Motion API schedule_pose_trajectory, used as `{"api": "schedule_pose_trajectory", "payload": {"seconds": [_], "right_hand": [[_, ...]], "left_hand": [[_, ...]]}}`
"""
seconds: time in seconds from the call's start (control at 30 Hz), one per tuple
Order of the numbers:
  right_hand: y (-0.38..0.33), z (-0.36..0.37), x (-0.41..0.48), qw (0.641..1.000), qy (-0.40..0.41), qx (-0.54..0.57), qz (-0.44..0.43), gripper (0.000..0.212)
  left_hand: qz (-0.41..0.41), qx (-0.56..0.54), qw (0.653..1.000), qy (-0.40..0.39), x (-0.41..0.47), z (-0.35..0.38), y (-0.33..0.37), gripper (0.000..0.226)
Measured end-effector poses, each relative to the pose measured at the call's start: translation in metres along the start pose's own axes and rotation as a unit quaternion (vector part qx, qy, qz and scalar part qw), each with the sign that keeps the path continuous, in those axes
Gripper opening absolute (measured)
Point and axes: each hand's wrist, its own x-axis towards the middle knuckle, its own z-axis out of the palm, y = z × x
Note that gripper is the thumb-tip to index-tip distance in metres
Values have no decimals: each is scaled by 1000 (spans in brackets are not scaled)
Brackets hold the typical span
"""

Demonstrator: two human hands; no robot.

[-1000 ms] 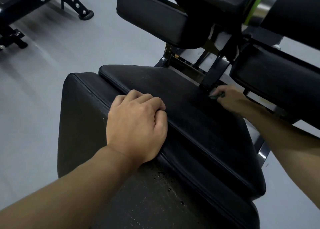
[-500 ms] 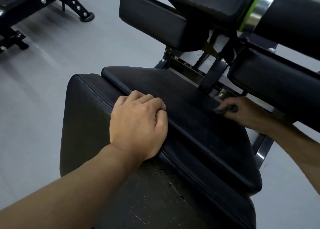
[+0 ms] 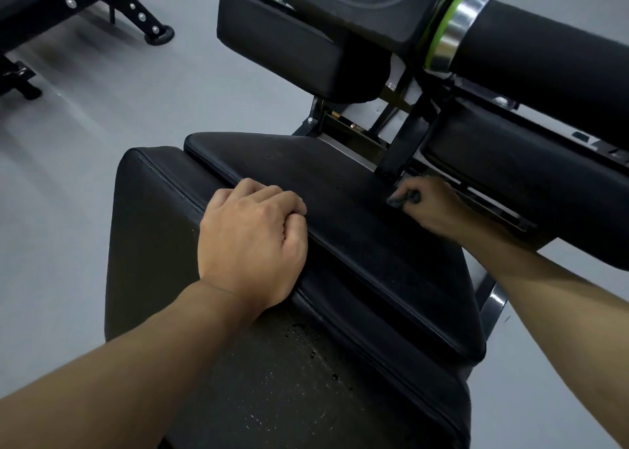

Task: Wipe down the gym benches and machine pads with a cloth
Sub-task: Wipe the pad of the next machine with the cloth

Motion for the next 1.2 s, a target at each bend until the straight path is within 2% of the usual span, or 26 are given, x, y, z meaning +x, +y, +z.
{"api": "schedule_pose_trajectory", "payload": {"seconds": [0.1, 0.17, 0.23, 0.37, 0.5, 0.63, 0.7, 0.77, 0.87, 1.07, 1.2], "right_hand": [[2, -16, -22, 998, -50, 27, -6, 21], [4, -27, -36, 995, -94, 28, -24, 30], [4, -23, -27, 997, -77, 13, -28, 34], [-11, -4, -8, 1000, -17, 14, -18, 22], [-3, -26, -46, 994, -95, 32, -41, 39], [-12, -13, -27, 997, -55, 26, -57, 28], [-18, -5, -20, 998, -34, 48, -37, 33], [-12, -10, -34, 997, -53, 45, -27, 42], [-11, -24, -57, 993, -105, 32, -40, 43], [-30, -5, -31, 998, -44, 44, -22, 41], [-23, -22, -61, 994, -102, 28, -32, 40]], "left_hand": [[1, 0, 1000, -1, 0, 0, -1, 44], [-1, -1, 1000, 3, 0, 0, -2, 43], [2, -3, 1000, 4, 0, 1, -1, 43], [5, 3, 1000, 5, 0, 0, -1, 43], [4, 1, 1000, 0, 0, 0, -2, 44], [2, -3, 1000, 1, -1, 1, -1, 45], [2, 0, 1000, 0, 0, 0, -1, 45], [2, 1, 1000, -4, -1, 0, 0, 45], [7, 5, 1000, -7, 0, 0, -1, 45], [12, 5, 1000, -6, 0, -1, -1, 45], [11, 3, 1000, -2, -1, 0, -2, 43]]}}
